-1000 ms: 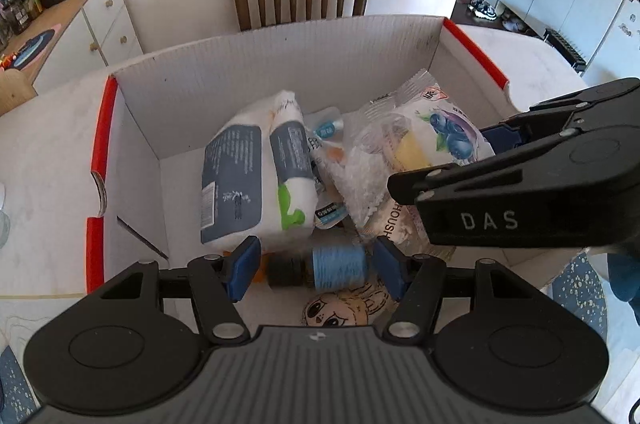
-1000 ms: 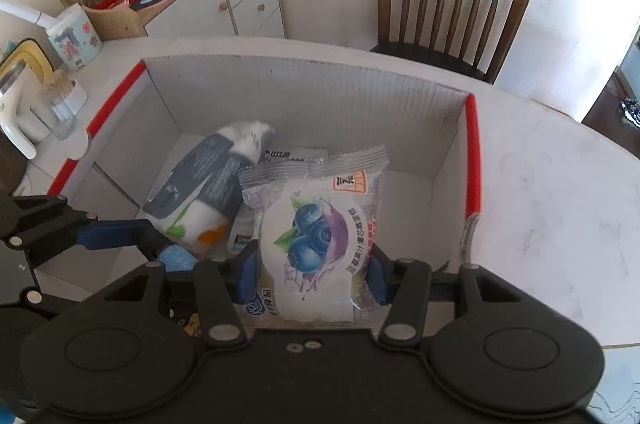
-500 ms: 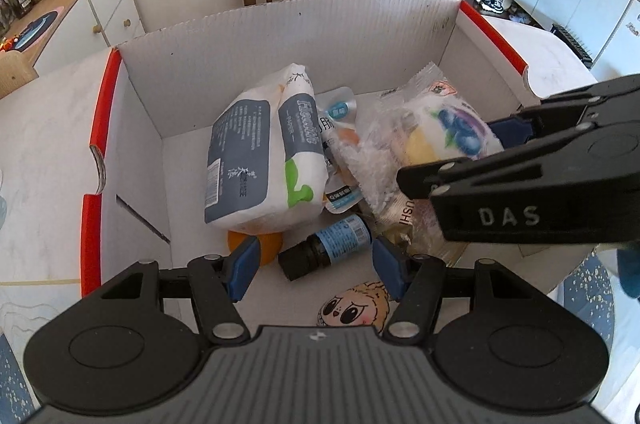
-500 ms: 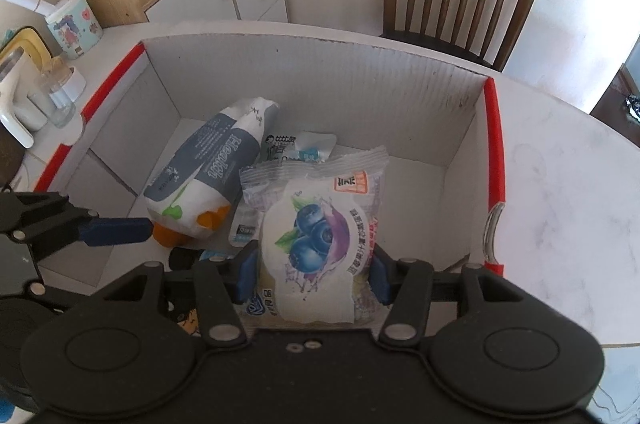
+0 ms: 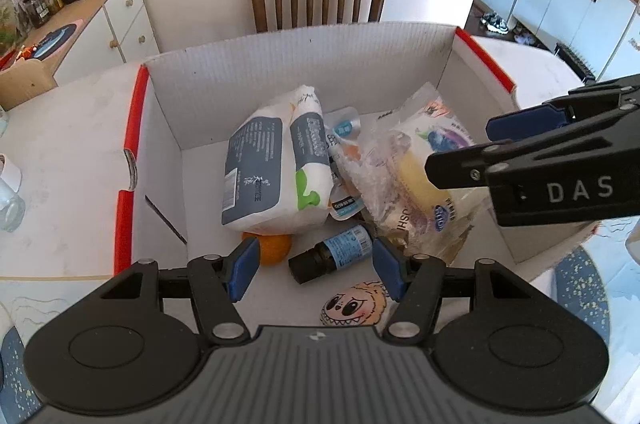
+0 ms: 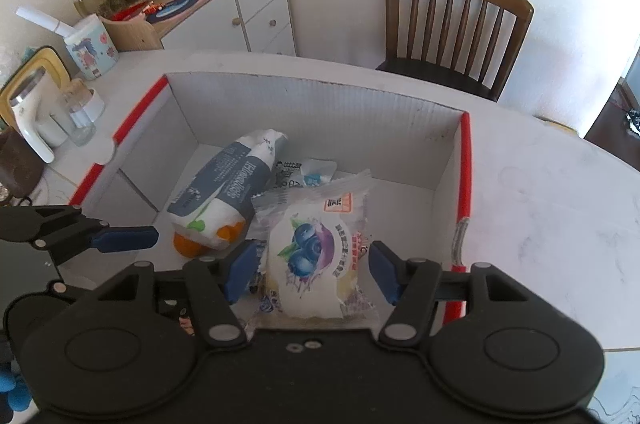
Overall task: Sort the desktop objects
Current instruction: 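Withdraw both tools up out of the red box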
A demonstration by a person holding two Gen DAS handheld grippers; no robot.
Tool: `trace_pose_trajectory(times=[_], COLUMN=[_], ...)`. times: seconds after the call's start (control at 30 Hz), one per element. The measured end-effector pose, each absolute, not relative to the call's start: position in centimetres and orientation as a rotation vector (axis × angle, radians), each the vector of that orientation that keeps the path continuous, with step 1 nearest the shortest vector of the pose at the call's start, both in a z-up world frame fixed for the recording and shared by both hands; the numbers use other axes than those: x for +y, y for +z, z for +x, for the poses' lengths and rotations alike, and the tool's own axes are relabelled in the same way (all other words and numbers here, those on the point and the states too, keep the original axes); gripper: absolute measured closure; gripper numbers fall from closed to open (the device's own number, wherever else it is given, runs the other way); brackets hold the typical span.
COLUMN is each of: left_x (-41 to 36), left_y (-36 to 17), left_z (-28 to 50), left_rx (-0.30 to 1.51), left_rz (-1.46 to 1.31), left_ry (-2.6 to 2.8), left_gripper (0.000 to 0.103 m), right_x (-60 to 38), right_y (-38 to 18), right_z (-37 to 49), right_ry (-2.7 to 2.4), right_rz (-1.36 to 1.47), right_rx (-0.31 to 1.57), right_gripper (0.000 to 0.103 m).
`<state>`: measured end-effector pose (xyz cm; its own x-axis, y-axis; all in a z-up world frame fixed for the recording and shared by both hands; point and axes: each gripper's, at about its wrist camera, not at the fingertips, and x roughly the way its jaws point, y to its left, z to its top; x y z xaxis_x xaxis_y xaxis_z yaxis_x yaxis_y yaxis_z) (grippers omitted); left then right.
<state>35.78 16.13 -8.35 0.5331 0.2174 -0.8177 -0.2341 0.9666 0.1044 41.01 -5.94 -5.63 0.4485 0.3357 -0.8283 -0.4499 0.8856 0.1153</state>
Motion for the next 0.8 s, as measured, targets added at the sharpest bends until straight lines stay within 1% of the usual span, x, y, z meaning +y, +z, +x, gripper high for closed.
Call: trace_pose_trajectory(times=[0.17, 0.23, 0.8], left_x=[15.5, 15.3, 13.2], left_y=[-7.3, -7.0, -4.4], left_z=[34.7, 34.1, 29.6], left_rx=[0.938, 0.927, 0.848], left_rz=[0.000, 0.005, -0.002], left_ry=[0.264, 0.264, 0.235], left_gripper=[0.042, 0.042, 0.042], right_x=[-6.5, -6.8, -9.9], right_y=[-4.3, -3.6, -0.8], right_z=[39.8, 39.2, 34.4], right_ry=[0.499, 0.509, 0.552], right_rz=[-0.125, -0.121, -0.047], right_rx=[0.969, 0.957, 0.912], right_gripper=[0.037, 0.035, 0.034])
